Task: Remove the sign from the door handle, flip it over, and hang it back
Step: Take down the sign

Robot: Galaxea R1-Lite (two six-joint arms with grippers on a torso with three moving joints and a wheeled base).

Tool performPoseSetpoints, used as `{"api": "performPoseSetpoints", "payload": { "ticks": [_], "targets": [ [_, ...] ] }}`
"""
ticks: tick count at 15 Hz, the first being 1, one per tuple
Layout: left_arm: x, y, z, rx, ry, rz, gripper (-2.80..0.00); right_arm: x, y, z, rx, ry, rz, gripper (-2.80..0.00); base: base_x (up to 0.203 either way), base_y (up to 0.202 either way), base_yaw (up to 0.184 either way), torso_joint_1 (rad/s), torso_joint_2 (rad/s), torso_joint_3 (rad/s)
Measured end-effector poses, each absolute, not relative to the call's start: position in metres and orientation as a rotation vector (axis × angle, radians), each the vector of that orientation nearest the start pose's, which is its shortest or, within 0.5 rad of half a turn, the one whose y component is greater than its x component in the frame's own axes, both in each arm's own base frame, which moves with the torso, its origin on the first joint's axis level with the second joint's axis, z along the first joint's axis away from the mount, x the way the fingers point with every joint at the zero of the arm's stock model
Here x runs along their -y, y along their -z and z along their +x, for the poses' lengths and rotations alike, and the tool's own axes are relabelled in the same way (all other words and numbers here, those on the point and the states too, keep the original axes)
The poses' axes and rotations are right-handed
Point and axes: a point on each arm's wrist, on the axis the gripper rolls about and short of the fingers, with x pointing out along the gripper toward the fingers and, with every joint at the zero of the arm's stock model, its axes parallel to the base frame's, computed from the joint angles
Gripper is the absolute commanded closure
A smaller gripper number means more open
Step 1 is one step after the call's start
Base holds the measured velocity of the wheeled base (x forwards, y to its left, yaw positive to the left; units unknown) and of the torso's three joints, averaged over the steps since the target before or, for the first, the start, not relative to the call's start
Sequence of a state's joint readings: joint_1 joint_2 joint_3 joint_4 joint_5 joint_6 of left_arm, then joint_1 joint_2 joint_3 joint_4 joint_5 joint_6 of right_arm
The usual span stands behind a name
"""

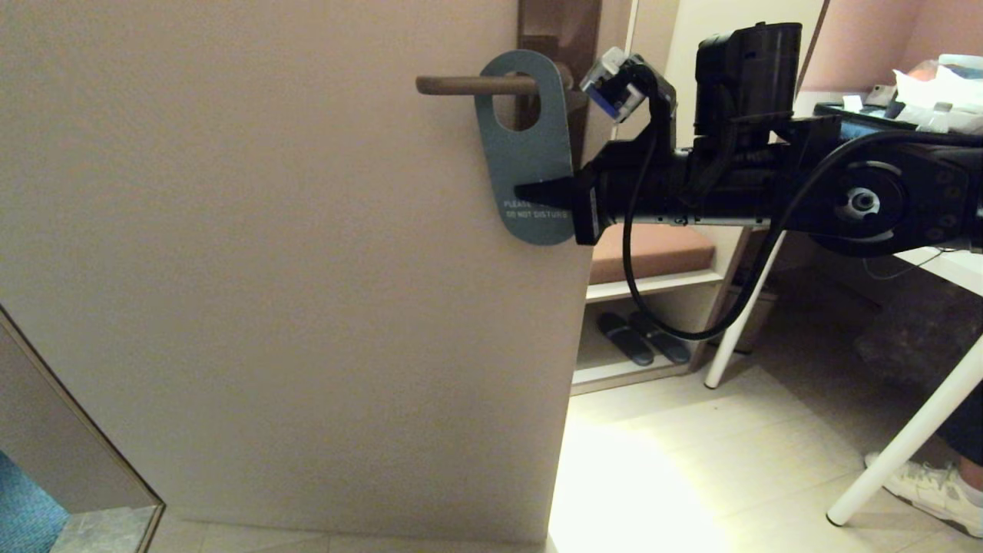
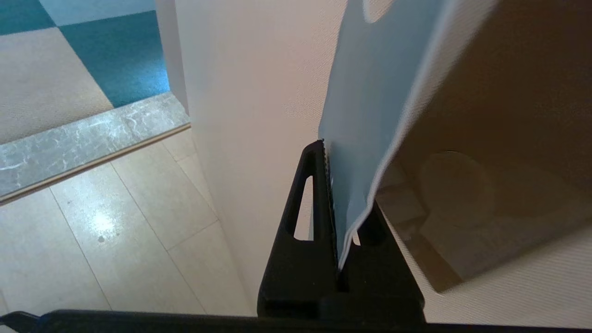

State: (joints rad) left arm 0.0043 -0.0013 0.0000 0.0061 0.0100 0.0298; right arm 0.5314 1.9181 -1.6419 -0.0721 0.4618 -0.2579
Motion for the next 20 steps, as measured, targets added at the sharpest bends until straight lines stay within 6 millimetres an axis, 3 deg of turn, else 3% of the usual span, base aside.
{"api": "performPoseSetpoints", "payload": {
  "ticks": [13, 20],
  "targets": [
    [0.0, -0.075, -0.023, -0.005, -0.015, 0.029, 0.0, -0.237, -0.289, 0.316, -0.222, -0.92, 0.039, 0.0, 0.0, 0.0, 0.0, 0.0, 0.0, 0.0],
    [0.0, -0.075, -0.023, -0.005, -0.015, 0.03, 0.0, -0.241, -0.293, 0.314, -0.236, -0.901, 0.101, 0.0, 0.0, 0.0, 0.0, 0.0, 0.0, 0.0]
  ]
}}
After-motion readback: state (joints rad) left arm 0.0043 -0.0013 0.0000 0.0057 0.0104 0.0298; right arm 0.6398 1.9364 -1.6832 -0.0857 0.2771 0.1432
